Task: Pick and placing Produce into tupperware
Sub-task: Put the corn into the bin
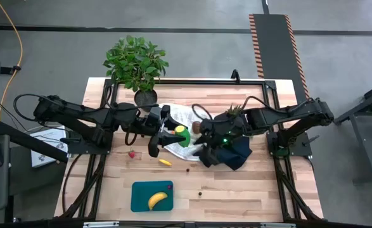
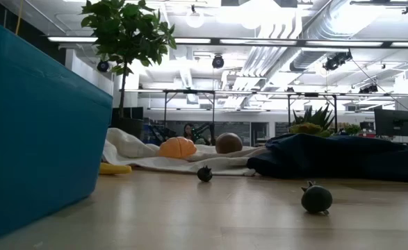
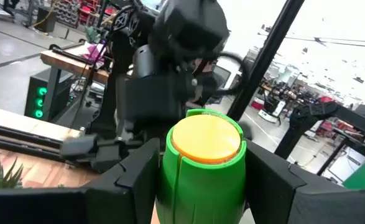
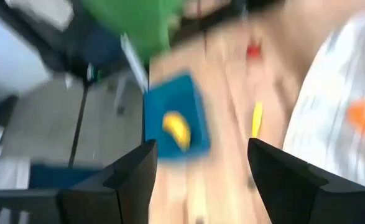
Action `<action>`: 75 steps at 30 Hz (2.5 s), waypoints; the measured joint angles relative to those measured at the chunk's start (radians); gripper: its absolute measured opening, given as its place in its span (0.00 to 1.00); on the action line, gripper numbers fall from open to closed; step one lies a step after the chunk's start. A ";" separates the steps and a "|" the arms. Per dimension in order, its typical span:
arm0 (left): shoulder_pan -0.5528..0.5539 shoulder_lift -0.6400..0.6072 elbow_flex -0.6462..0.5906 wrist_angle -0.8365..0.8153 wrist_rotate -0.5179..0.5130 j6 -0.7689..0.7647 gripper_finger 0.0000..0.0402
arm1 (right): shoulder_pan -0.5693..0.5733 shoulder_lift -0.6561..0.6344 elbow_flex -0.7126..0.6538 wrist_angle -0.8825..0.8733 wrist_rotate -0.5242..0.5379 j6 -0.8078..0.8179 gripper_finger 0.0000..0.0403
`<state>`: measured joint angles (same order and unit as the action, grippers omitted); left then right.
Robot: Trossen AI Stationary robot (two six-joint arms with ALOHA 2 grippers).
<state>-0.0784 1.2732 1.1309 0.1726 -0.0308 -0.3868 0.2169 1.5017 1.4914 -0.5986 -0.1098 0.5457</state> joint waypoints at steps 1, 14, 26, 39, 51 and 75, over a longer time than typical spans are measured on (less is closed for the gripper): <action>0.000 0.000 0.000 -0.006 0.008 -0.003 0.45 | 0.000 0.000 0.000 -0.041 -0.036 0.002 0.60; -0.001 -0.044 0.001 -0.301 0.342 -0.073 0.46 | 0.000 0.000 0.000 -0.317 -0.100 -0.005 0.60; -0.107 -0.045 0.000 -0.659 0.430 -0.154 0.46 | -0.001 0.000 0.000 -0.318 -0.064 -0.004 0.60; -0.359 -0.043 0.000 -0.741 0.147 -0.348 0.46 | -0.001 0.000 0.000 -0.318 -0.049 -0.004 0.60; -0.505 0.129 0.000 -0.759 0.013 -0.502 0.46 | 0.000 0.000 0.000 -0.310 -0.033 -0.004 0.60; -0.505 0.419 0.000 -0.763 0.019 -0.559 0.46 | 0.000 0.001 0.000 -0.310 -0.033 -0.030 0.60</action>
<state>-0.5831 1.6920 1.1309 -0.5902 -0.0116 -0.9460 0.2173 1.5024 1.4914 -0.9089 -0.1432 0.5159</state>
